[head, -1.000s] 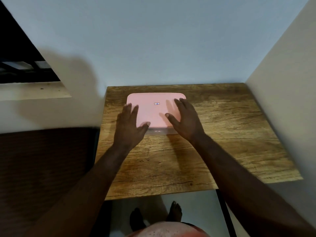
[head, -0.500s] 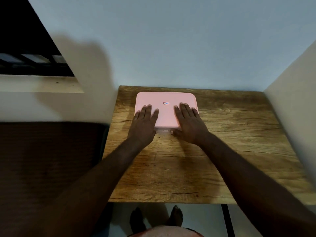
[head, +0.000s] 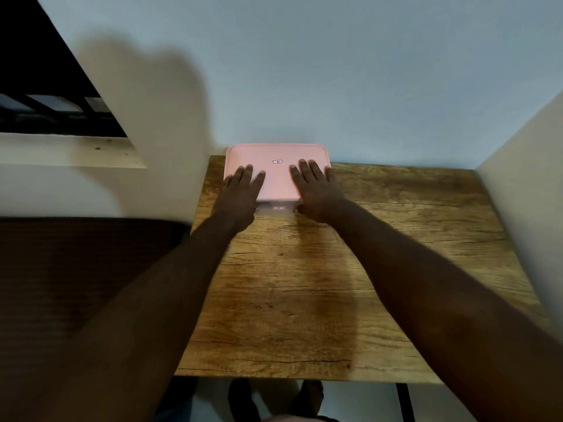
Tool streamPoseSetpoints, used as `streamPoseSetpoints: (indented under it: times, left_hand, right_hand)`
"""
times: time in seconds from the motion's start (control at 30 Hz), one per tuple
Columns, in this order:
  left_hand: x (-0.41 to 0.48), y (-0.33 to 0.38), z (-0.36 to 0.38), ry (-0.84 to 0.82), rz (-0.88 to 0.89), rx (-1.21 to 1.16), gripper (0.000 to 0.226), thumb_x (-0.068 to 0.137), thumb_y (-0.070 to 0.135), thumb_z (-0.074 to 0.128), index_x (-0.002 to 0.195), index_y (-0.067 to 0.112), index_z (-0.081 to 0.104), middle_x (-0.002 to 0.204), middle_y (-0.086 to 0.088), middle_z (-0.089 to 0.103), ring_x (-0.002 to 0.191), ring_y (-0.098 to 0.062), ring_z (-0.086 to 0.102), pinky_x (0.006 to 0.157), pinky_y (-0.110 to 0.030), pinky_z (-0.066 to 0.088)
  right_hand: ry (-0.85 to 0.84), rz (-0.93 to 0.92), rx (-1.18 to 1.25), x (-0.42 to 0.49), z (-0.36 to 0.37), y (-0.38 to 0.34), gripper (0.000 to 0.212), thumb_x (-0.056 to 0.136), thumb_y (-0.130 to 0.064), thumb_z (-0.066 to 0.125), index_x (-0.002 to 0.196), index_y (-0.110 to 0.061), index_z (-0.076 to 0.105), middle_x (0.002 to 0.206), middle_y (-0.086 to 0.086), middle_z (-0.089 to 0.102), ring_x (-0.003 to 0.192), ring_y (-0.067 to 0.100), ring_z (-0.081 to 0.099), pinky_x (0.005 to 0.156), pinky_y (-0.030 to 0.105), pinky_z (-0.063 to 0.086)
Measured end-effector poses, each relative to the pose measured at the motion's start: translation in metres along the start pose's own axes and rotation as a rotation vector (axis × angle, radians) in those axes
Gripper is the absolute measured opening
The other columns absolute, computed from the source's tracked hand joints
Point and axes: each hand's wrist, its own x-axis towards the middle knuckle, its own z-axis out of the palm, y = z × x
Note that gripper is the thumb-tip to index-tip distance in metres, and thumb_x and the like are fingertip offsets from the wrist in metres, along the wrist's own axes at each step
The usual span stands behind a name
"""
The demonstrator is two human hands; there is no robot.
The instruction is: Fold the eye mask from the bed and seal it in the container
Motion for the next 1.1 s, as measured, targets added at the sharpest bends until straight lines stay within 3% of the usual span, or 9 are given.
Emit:
streamPoseSetpoints:
  times: [0.83, 1.1]
  left_hand:
    - [0.044, -0.026, 0.002, 0.062, 0.024, 0.106, 0.086, 0.088, 0.019, 0.066, 0.154, 0.020, 0.011, 0.162, -0.014, 0.010, 0.148, -0.032, 0.010, 0.118, -0.047, 0.005]
    - [0.045, -0.023, -0.003, -0.018, 0.015, 0.109, 0.086, 0.092, 0.018, 0.062, 0.154, 0.019, 0.003, 0.162, -0.014, 0.002, 0.149, -0.031, 0.004, 0.119, -0.045, 0.008]
  right_hand:
    - [0.041, 0.021, 0.024, 0.044, -0.001, 0.006, 0.100, 0.091, -0.040, 0.063, 0.156, -0.015, -0.008, 0.164, 0.014, -0.010, 0.151, 0.031, -0.010, 0.120, 0.052, -0.003]
    - [0.001, 0.038, 0.035, 0.043, -0.005, 0.004, 0.104, 0.088, -0.041, 0.066, 0.156, -0.016, -0.009, 0.164, 0.013, -0.011, 0.151, 0.030, -0.012, 0.120, 0.053, -0.004]
